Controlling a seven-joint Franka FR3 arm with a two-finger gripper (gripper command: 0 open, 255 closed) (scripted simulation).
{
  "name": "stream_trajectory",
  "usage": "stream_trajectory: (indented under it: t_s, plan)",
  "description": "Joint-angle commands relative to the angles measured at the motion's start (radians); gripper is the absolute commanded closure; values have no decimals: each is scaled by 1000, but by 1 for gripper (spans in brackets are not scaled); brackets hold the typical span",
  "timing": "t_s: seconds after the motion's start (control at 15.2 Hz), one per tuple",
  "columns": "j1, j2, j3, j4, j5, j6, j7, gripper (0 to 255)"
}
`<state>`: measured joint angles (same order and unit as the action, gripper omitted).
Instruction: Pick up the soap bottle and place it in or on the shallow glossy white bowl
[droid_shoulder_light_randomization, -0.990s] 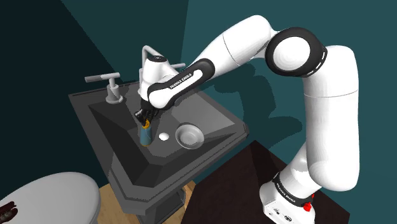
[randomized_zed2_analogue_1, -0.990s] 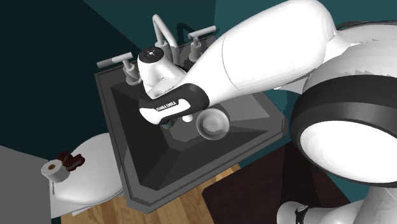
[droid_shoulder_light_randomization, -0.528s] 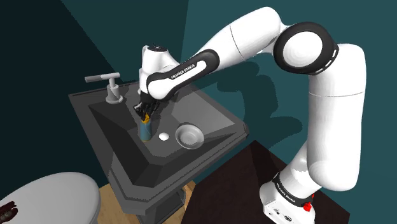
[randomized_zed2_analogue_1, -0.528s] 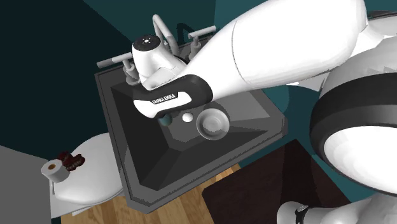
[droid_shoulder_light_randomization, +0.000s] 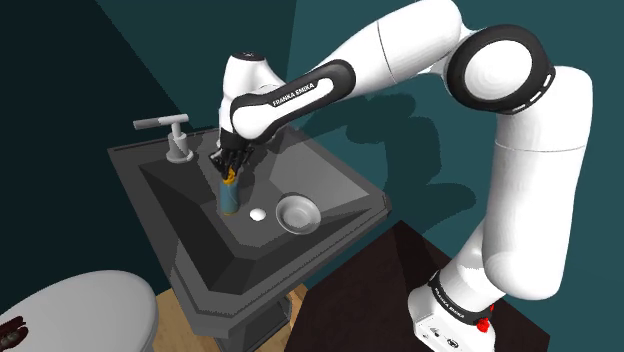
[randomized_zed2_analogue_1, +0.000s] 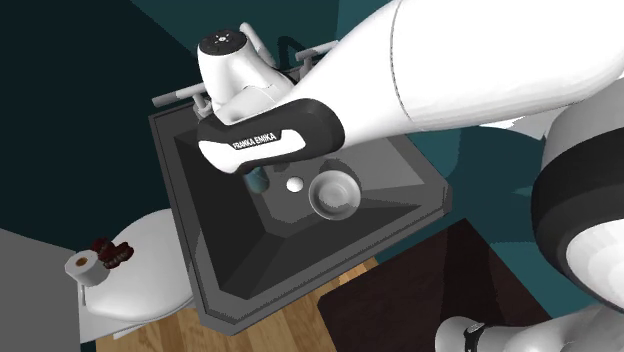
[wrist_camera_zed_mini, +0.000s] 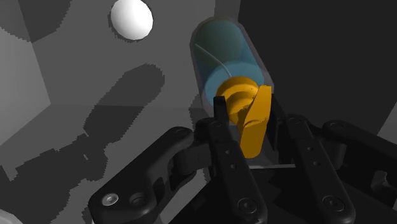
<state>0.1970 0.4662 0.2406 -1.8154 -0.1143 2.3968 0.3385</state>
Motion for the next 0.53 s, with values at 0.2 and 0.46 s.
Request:
stream_trajectory:
  t_s: [0.2, 0.46]
  plan:
    - [-6, -39, 7, 15, 13, -53, -8, 255]
    - [-40, -117, 13, -61, 39, -53, -46, 255]
